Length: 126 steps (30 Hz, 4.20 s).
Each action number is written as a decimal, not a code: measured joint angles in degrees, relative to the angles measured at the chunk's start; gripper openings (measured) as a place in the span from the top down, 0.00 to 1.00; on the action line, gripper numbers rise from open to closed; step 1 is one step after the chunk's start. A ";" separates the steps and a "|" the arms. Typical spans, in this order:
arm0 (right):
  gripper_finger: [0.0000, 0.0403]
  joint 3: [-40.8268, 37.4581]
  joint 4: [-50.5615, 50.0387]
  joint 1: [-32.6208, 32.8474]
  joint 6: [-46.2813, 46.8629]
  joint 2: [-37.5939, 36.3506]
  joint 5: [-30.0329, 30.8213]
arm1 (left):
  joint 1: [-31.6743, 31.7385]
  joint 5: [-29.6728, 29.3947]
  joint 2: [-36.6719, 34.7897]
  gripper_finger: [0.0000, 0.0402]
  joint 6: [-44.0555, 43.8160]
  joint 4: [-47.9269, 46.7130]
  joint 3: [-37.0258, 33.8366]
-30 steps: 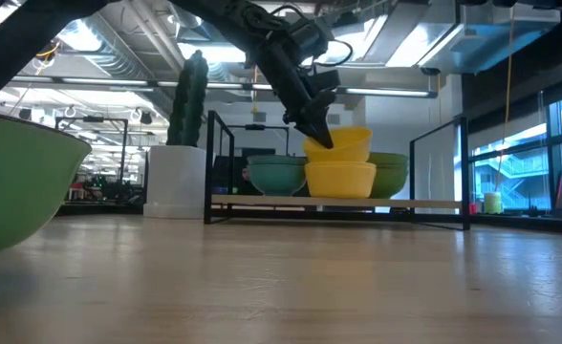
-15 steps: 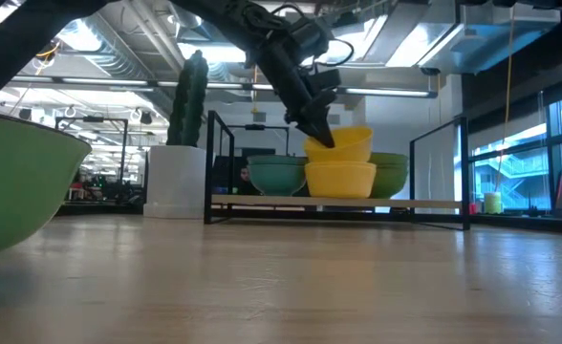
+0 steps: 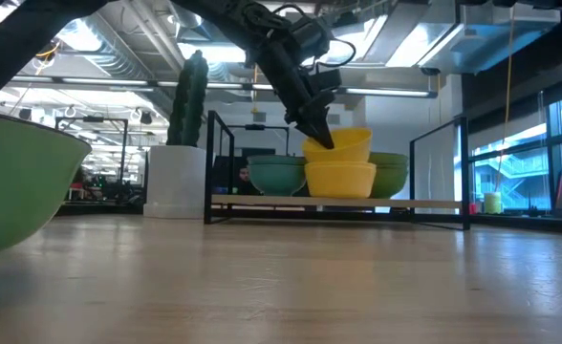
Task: Pick & Place Mini bowls
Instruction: Stack the yellow bowl on top of the yellow bowl on the shelf
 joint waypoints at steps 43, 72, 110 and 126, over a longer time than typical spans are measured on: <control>0.96 0.00 -0.92 -0.02 0.04 -0.04 0.04 | -3.14 -4.52 -3.43 0.78 4.08 7.00 -0.05; 0.96 0.00 -0.89 -0.02 -0.08 -0.04 0.04 | -11.73 -38.72 -2.64 0.99 -2.82 26.74 -12.02; 0.96 0.00 -1.02 0.00 0.11 -0.04 0.04 | -15.50 -40.53 0.54 0.99 6.66 28.67 -12.04; 0.96 0.00 -1.60 0.00 0.12 -0.04 0.03 | -24.89 -38.30 -51.38 1.00 -10.77 11.21 -47.38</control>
